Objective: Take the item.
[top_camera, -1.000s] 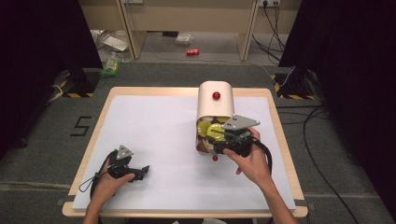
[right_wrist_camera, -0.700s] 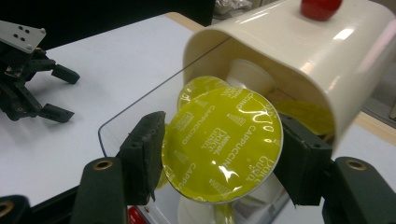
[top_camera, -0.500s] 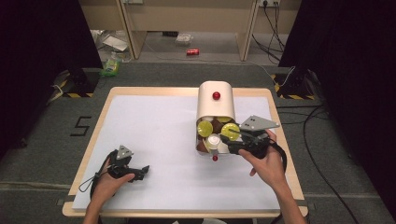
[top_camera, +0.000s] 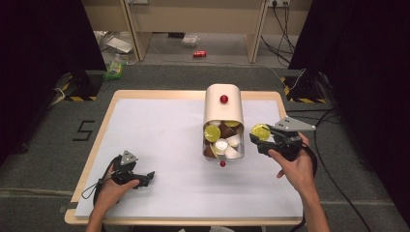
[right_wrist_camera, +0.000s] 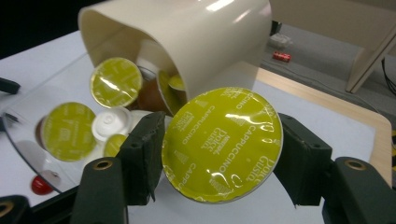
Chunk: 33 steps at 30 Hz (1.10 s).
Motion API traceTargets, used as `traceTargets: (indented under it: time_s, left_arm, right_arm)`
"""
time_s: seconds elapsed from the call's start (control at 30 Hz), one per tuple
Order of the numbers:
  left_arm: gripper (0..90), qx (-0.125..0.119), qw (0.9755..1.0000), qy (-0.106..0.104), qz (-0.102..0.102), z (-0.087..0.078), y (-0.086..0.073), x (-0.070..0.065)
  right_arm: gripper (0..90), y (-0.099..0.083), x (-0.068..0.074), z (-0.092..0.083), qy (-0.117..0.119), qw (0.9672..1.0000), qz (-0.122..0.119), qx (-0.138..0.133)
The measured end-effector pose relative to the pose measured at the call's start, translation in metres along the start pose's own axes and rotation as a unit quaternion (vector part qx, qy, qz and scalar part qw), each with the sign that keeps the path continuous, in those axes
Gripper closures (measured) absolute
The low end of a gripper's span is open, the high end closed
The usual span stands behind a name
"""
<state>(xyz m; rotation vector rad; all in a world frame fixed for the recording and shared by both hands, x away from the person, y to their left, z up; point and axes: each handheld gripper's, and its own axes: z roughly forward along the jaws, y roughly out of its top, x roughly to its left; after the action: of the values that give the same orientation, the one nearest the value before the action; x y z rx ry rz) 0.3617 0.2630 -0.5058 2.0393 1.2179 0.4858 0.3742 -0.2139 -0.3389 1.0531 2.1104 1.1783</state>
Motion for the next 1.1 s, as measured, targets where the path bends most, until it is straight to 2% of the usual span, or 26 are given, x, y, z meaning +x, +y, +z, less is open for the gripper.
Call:
traceTargets:
  time_s: [0.2,0.6,1.1]
  left_arm:
    - [0.0,0.000,1.0000,0.000,0.000,0.000,0.000,0.000]
    - [0.0,0.000,1.0000,0.000,0.001,0.000,0.000,0.000]
    - [0.0,0.000,1.0000,0.000,0.001,0.000,0.000,0.000]
  right_arm:
    - [39.6,-0.013,-0.012,0.007,-0.015,0.9997,0.005,0.018]
    - [39.5,-0.039,-0.038,0.030,-0.034,0.9981,0.030,0.042]
    - [39.5,-0.060,-0.049,0.055,-0.033,0.9969,0.039,0.060]
